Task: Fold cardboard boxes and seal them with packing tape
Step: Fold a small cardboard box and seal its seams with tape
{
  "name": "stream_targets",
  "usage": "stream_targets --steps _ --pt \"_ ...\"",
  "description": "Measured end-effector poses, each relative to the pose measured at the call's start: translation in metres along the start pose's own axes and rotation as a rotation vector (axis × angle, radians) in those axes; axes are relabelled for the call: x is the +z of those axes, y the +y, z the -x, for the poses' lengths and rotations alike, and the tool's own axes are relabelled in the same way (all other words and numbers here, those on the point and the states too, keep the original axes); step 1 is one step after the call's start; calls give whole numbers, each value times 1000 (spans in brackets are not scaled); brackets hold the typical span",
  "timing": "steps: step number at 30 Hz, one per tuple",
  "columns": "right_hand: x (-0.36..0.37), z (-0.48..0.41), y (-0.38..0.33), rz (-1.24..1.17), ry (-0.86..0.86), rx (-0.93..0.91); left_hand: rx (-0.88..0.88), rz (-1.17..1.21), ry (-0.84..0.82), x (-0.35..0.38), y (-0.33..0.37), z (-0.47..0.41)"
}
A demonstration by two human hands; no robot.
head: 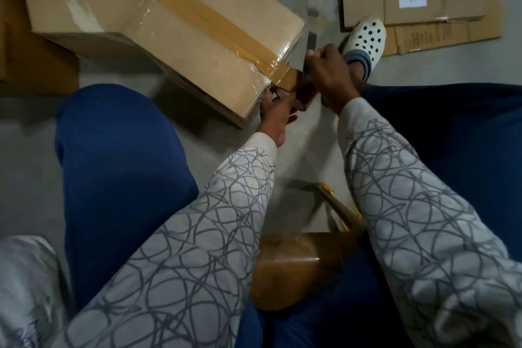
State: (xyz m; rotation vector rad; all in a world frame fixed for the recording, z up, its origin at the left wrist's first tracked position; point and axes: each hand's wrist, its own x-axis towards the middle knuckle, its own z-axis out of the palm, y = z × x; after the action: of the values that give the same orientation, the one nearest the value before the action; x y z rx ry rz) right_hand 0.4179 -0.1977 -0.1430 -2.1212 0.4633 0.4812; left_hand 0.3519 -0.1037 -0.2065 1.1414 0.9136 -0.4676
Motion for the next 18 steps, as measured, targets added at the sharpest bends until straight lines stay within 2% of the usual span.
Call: stream_targets --steps 2,3,4,5,6,7,8,9,10,11,14,16,18 --pt "10 0 9 -46 -28 11 -92 -22 -53 -5 6 8" --pt "13 0 13 -46 -30 15 -159 -112 -73 -6 11 16" --pt "16 0 16 -40 -30 15 -214 -270 -78 -8 16 23" --pt "18 0 18 -26 -25 5 -193 -487 -18 -9 19 28" --pt "19 0 19 -13 -17 -7 -64 -709 132 -11 21 34" --pt "19 1 19 -9 -6 -26 159 -848 328 -14 26 40" --pt "19 1 18 -10 10 -47 390 -893 478 -17 34 47" --pt "19 1 18 -16 33 -73 597 -893 561 -20 41 47" --pt "19 1 19 -20 60 -95 724 -916 579 -24 47 42" --pt "20 1 20 -22 83 -119 763 -992 553 -29 53 32" --pt "22 2 21 -9 97 -182 650 -1266 381 -37 61 -1" --pt "25 3 21 -3 89 -203 667 -1251 335 -38 61 -13" --pt "25 2 21 8 96 -208 699 -1186 363 -40 57 -17"
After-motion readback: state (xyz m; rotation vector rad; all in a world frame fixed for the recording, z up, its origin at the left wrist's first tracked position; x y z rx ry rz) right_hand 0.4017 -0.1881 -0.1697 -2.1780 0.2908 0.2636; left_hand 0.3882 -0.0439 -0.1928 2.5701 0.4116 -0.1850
